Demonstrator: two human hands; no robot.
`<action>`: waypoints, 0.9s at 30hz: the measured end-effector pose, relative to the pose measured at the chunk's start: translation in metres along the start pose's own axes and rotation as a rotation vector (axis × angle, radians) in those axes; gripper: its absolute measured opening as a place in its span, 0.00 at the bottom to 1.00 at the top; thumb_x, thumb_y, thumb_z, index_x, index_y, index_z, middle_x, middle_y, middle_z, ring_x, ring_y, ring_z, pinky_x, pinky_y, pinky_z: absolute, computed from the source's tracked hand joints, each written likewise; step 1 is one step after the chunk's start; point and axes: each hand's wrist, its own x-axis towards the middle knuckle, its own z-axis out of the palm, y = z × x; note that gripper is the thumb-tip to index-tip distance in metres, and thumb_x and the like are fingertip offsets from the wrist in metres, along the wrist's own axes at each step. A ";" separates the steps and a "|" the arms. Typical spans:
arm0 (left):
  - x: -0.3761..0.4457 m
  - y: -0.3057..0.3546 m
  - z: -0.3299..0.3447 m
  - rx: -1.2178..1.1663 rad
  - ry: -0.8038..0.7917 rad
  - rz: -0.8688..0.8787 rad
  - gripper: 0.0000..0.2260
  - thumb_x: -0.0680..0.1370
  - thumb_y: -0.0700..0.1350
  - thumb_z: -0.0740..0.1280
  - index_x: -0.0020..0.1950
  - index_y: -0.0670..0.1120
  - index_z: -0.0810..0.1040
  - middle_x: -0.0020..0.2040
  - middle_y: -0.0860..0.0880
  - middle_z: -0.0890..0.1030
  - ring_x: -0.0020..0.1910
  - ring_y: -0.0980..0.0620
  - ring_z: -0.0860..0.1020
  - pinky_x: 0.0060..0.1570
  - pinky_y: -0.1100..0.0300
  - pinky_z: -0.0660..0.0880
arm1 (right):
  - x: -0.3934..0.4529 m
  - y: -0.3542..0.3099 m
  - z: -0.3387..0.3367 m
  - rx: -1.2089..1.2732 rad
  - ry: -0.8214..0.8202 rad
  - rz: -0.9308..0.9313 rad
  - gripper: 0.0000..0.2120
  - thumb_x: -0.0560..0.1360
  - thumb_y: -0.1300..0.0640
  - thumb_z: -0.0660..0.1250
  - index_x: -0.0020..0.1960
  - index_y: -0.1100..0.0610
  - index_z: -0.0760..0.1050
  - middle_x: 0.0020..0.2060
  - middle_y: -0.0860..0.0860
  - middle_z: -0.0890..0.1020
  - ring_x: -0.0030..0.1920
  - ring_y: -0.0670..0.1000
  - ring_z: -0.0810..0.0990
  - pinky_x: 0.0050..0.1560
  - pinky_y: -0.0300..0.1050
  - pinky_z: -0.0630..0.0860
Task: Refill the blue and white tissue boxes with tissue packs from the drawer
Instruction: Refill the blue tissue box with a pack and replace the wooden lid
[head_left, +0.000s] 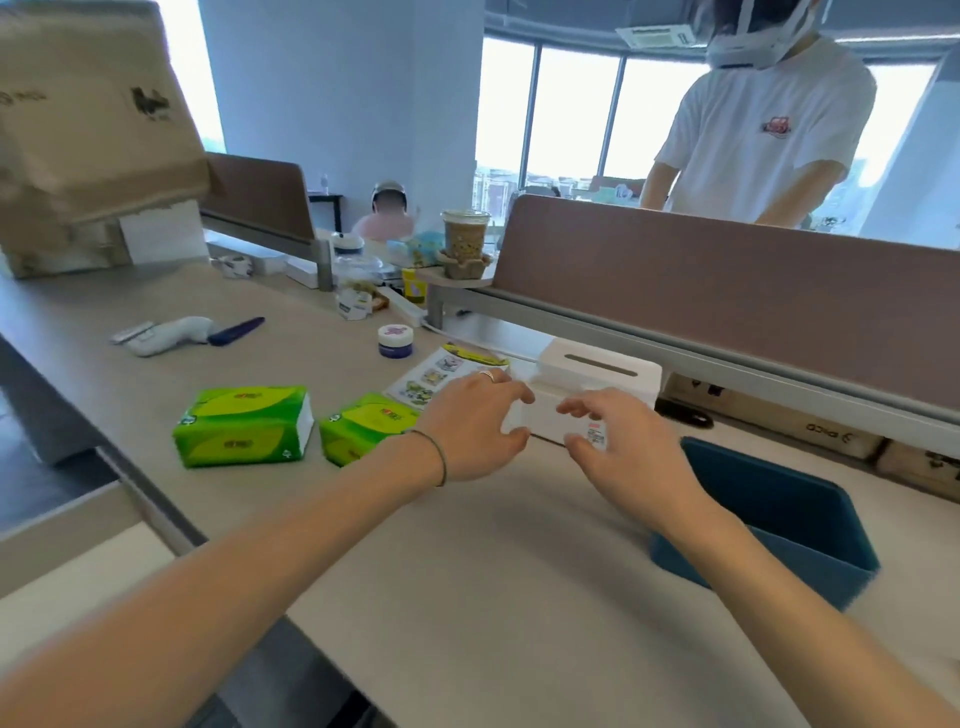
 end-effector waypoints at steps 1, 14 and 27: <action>-0.002 -0.010 -0.002 0.011 -0.005 -0.017 0.20 0.79 0.56 0.65 0.71 0.54 0.74 0.71 0.51 0.73 0.68 0.47 0.73 0.64 0.51 0.72 | 0.005 -0.006 0.006 0.006 -0.008 -0.007 0.15 0.77 0.52 0.67 0.64 0.45 0.76 0.60 0.44 0.79 0.61 0.47 0.75 0.62 0.47 0.73; -0.012 -0.117 -0.013 0.087 -0.103 -0.214 0.20 0.79 0.54 0.65 0.71 0.56 0.73 0.73 0.52 0.71 0.66 0.47 0.74 0.59 0.53 0.73 | 0.049 -0.064 0.087 0.046 -0.195 -0.058 0.20 0.74 0.47 0.68 0.66 0.42 0.72 0.65 0.45 0.75 0.58 0.49 0.78 0.56 0.51 0.77; -0.009 -0.164 0.017 -0.025 -0.225 -0.380 0.24 0.83 0.58 0.55 0.78 0.54 0.61 0.75 0.43 0.68 0.70 0.41 0.71 0.67 0.48 0.69 | 0.060 -0.087 0.138 -0.046 -0.400 0.034 0.46 0.66 0.28 0.66 0.78 0.42 0.54 0.75 0.47 0.64 0.67 0.56 0.75 0.61 0.53 0.74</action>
